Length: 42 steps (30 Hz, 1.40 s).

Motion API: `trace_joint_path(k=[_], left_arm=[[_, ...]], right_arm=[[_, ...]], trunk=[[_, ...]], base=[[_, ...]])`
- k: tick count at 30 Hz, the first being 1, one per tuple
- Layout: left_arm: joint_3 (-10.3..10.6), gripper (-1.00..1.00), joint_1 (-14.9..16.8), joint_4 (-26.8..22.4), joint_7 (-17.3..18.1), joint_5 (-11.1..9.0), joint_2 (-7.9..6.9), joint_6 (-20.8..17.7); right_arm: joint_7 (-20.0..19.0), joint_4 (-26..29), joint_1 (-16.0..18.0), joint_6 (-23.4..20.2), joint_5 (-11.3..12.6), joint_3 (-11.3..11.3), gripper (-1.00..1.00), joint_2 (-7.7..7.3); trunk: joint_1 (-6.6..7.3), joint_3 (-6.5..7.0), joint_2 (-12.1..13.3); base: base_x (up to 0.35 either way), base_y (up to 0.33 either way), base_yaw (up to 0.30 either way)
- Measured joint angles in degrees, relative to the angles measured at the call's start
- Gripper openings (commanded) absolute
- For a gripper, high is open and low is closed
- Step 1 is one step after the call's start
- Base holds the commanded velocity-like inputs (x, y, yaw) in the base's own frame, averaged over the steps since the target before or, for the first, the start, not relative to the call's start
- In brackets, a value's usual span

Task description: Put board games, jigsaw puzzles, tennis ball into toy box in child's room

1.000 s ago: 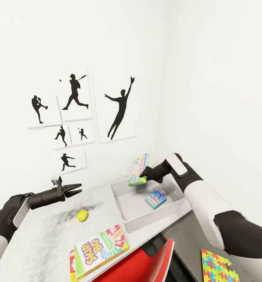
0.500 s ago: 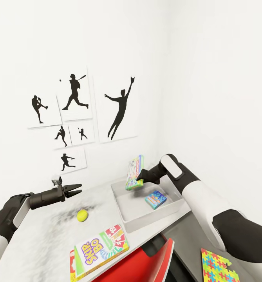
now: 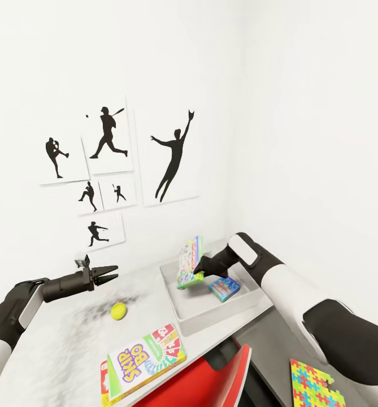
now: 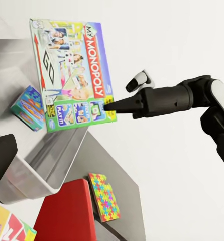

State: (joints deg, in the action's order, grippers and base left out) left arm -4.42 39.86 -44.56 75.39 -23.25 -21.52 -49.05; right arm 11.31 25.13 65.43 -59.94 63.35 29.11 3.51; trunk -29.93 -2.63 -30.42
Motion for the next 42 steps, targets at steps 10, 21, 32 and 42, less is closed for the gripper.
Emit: trace_joint_path(k=[10, 21, 32, 42], left_arm=[[-0.12, 1.0, 0.0, 0.0, 0.24, -0.03, 0.0, 0.01], [-0.11, 1.0, 0.0, 0.0, 0.37, -0.05, -0.01, 0.01], [-0.08, 1.0, 0.0, 0.0, 0.38, -0.05, 0.0, 0.01], [-0.08, 1.0, 0.0, 0.0, 0.46, -0.05, 0.0, 0.01]], right_arm=[[-1.35, -0.1, -0.03, -0.01, -0.26, 1.53, -1.0, 0.11], [-1.8, -0.26, 0.04, -0.01, -0.21, 10.02, -1.0, 0.06], [-4.17, -0.32, -0.03, 0.0, -0.26, 12.06, -1.0, -0.06], [-4.99, -3.42, 0.04, 0.02, -0.49, 13.86, -1.0, 0.0]], trunk=[[0.0, 0.0, 0.0], [0.0, 0.0, 0.0], [0.0, 0.0, 0.0], [0.0, 0.0, 0.0]], base=[[0.0, 0.0, 0.0], [0.0, 0.0, 0.0], [0.0, 0.0, 0.0], [0.0, 0.0, 0.0]])
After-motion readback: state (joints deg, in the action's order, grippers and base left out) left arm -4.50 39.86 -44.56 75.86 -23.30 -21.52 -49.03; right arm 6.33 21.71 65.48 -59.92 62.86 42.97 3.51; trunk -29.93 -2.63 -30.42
